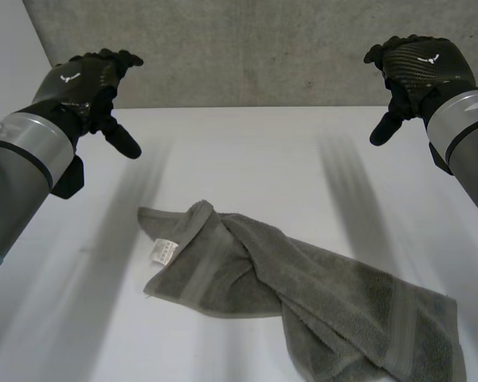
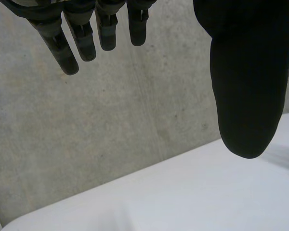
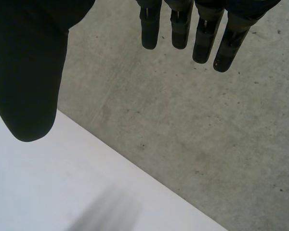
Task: Fold the towel.
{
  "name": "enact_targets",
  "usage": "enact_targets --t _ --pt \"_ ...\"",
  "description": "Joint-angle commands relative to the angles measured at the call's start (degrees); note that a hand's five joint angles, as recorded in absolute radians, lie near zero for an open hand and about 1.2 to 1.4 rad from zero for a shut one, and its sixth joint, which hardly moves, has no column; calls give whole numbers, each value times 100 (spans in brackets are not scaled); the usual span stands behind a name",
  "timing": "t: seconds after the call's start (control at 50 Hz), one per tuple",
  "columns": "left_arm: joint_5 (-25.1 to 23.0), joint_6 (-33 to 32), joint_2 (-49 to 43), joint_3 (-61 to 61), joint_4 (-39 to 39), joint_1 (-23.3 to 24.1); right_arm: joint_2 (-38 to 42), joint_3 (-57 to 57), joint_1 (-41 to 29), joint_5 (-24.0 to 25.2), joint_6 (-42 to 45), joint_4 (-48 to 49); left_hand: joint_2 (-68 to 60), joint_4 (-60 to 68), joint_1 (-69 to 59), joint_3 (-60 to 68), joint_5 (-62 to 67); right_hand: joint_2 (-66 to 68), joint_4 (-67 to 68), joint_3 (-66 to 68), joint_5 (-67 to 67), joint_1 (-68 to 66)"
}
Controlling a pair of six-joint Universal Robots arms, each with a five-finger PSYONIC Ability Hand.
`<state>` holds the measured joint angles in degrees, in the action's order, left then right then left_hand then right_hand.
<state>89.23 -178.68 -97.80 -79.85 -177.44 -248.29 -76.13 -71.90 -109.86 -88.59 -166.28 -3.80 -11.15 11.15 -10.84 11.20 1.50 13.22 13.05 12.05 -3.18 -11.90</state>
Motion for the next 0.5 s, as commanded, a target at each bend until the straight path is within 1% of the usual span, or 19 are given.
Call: enact_targets --t 0.02,0.04,0.06,0.1,0.12,0.14,0.16,0.22,0.26,0.28,0.32,0.34,0.36,0.38,0.4,0.42,0.44,0.48,0.5 --pt "-11 -263 -371 5 16 18 46 1 0 78 518 -113 -260 260 -291 255 225 -322 -305 -205 318 190" --pt "-11 -325 -511 5 16 53 72 1 0 87 744 -182 -260 260 -291 255 225 -322 -305 -205 318 190" --pt "-11 -325 -512 5 16 53 72 1 0 87 746 -183 -260 260 -291 255 225 -322 -305 -205 318 190" --pt "-37 -413 -862 22 25 210 107 9 0 105 1070 -628 -260 260 -291 255 225 -322 -305 -205 318 190" --pt "-37 -413 -864 22 25 211 108 10 0 105 1071 -631 -260 260 -291 255 225 -322 -305 -205 318 190" --pt "-72 -465 -1073 40 25 307 116 18 0 105 1124 -936 -260 260 -291 255 225 -322 -305 -205 318 190" --pt "-116 -518 -1275 66 42 395 134 -8 0 113 1098 -1243 -243 243 -274 238 208 -322 -305 -205 318 190" --pt "-178 -589 -1461 66 51 449 160 -87 0 131 1010 -1501 -243 243 -274 238 208 -322 -305 -205 318 190" --pt "-326 -755 -1837 84 34 527 169 -533 18 262 687 -1790 -227 226 -258 222 192 -322 -305 -205 318 190" --pt "-327 -756 -1839 84 34 528 169 -535 18 263 685 -1791 -226 226 -258 221 191 -322 -305 -205 318 190" --pt "-476 -974 -2181 110 -10 650 160 -1209 61 560 413 -1757 -243 243 -274 238 208 -322 -305 -205 318 190" --pt "-477 -976 -2182 110 -10 651 160 -1212 62 562 412 -1756 -243 243 -274 238 208 -322 -305 -205 318 190" --pt "-572 -1115 -2339 154 -45 703 160 -1586 70 762 325 -1678 -243 243 -274 238 208 -322 -305 -205 318 190" --pt "-573 -1116 -2340 154 -45 703 152 -1947 79 938 263 -1547 -243 243 -274 238 208 -322 -305 -205 318 190" --pt "-652 -1264 -2506 224 -115 730 151 -1950 79 940 263 -1545 -260 259 -291 255 225 -322 -305 -205 318 190" --pt "-705 -1440 -2664 294 -211 747 134 -2290 97 1105 193 -1389 -277 276 -308 272 242 -322 -305 -205 318 190" --pt "-705 -1441 -2666 295 -212 747 134 -2293 97 1107 193 -1387 -277 276 -308 272 242 -322 -305 -205 318 190" --pt "-723 -1809 -2963 426 -449 747 90 -2879 202 1291 -9 -1098 -461 460 -492 455 426 -322 -305 -205 318 190" --pt "-723 -1810 -2964 427 -450 747 90 -2882 202 1291 -10 -1097 -462 461 -493 457 427 -322 -305 -205 318 190"
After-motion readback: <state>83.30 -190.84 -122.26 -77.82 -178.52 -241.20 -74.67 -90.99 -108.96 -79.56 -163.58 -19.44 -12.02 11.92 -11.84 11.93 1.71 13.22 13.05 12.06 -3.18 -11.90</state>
